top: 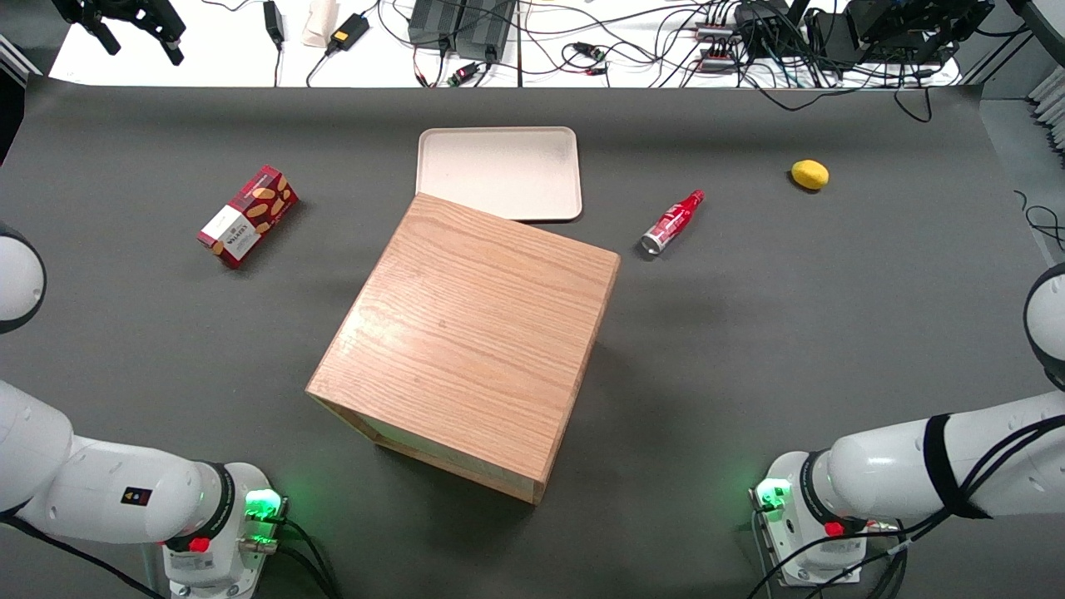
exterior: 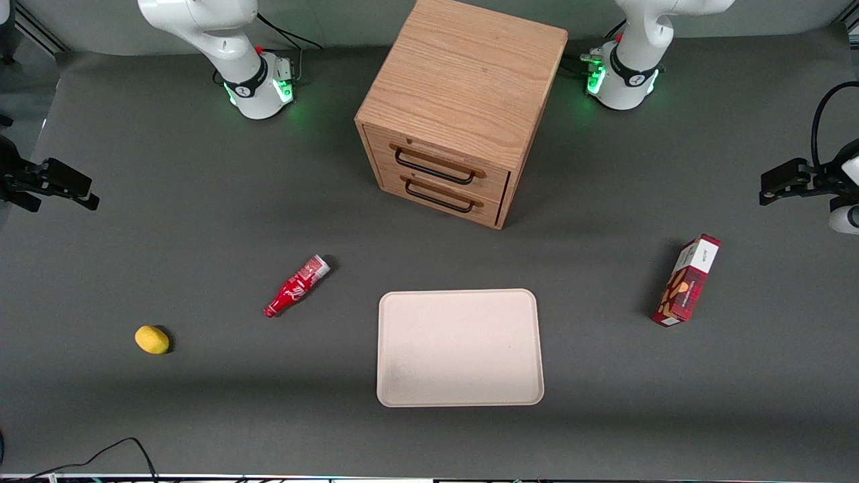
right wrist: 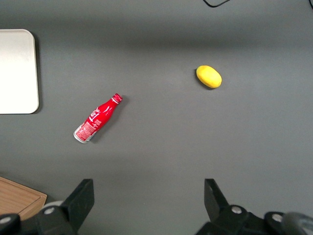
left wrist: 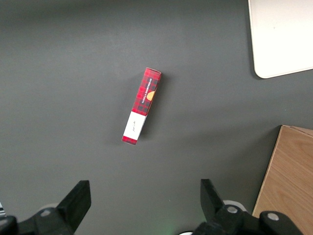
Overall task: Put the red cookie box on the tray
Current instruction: 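Move the open left gripper down over the red shortbread box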
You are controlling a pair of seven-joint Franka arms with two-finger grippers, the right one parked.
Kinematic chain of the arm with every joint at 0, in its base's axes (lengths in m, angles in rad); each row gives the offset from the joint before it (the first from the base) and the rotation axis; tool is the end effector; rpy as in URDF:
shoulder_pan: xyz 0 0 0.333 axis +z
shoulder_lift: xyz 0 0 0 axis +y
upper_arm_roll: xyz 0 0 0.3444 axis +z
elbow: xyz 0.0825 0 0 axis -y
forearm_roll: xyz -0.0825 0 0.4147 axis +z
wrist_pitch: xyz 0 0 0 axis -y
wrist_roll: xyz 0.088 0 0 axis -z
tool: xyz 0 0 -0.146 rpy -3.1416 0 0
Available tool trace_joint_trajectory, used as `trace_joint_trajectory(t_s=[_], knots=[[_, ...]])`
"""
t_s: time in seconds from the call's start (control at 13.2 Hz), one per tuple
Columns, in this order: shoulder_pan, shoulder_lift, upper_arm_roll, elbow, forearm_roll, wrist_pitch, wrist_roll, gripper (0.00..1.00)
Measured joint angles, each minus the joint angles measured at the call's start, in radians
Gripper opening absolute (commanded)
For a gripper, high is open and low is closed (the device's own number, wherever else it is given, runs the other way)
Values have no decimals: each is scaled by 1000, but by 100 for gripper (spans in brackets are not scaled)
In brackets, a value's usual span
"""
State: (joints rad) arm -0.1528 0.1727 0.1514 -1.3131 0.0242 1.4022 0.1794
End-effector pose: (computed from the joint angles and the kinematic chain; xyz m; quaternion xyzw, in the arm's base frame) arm 0.6216 -0.0060 0.6239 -0.9949 0.0892 0.0428 0.0213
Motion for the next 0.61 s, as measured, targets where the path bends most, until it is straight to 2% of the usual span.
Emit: trace_joint_trajectory(t_s=[0.38,0.61], knots=[[-4,0,0,1,-1,2,-95,100],[-3,8,2,-1,1,2,-83,100]])
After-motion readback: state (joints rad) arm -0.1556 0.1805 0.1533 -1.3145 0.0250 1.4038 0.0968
